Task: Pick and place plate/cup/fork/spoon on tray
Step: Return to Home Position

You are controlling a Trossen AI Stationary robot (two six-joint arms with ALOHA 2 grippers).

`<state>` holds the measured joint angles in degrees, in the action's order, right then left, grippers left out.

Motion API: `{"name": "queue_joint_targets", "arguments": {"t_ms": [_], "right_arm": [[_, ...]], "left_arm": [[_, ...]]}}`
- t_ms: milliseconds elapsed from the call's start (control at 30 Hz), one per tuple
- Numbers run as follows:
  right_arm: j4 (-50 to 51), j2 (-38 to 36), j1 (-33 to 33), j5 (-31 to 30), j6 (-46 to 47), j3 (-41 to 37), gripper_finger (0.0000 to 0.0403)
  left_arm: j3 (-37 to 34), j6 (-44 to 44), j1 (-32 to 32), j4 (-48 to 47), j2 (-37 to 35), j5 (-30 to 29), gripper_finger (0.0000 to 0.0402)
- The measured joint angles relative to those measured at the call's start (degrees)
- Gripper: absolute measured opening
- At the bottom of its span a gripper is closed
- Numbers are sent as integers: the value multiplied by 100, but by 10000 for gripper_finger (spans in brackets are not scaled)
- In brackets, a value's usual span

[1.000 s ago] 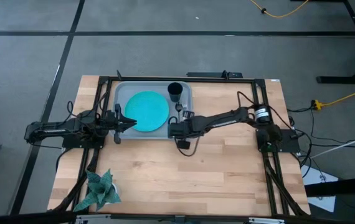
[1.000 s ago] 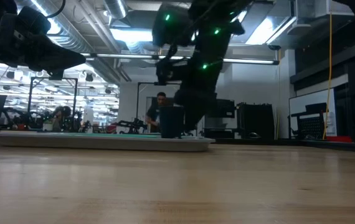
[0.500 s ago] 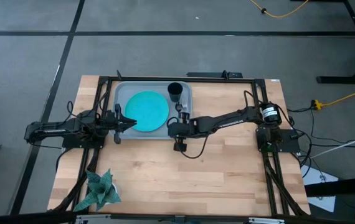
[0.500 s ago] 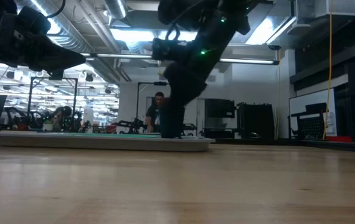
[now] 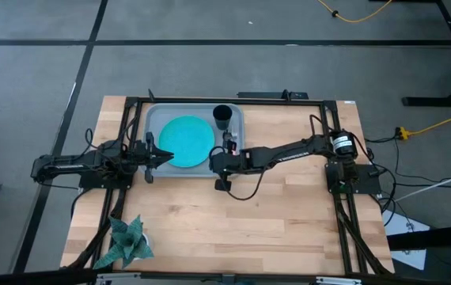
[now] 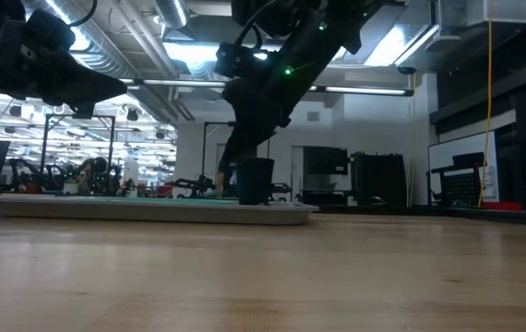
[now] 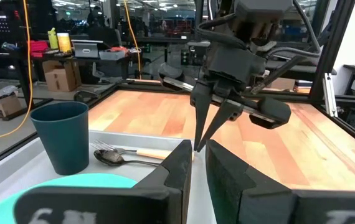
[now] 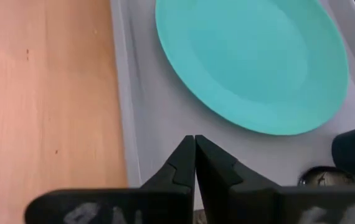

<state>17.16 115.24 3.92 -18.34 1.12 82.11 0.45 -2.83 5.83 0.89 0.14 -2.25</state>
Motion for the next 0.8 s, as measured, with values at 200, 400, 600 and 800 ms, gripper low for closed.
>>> {"name": "queue_joint_targets", "arguments": {"t_ms": [200, 400, 600, 800], "right_arm": [[296, -148, -2, 5, -190, -3, 17], [418, -1452, -246, 49, -41, -1169, 17], [122, -3831, -323, 36, 1225, -3237, 16], [-949, -6267, -11, 306, 1323, -5271, 16]], "left_arm": [[0, 0, -1, 1, 0, 1, 41], [2, 0, 0, 1, 1, 1, 41], [1, -1, 0, 1, 1, 1, 41], [1, 0, 1, -1, 2, 1, 41]]}}
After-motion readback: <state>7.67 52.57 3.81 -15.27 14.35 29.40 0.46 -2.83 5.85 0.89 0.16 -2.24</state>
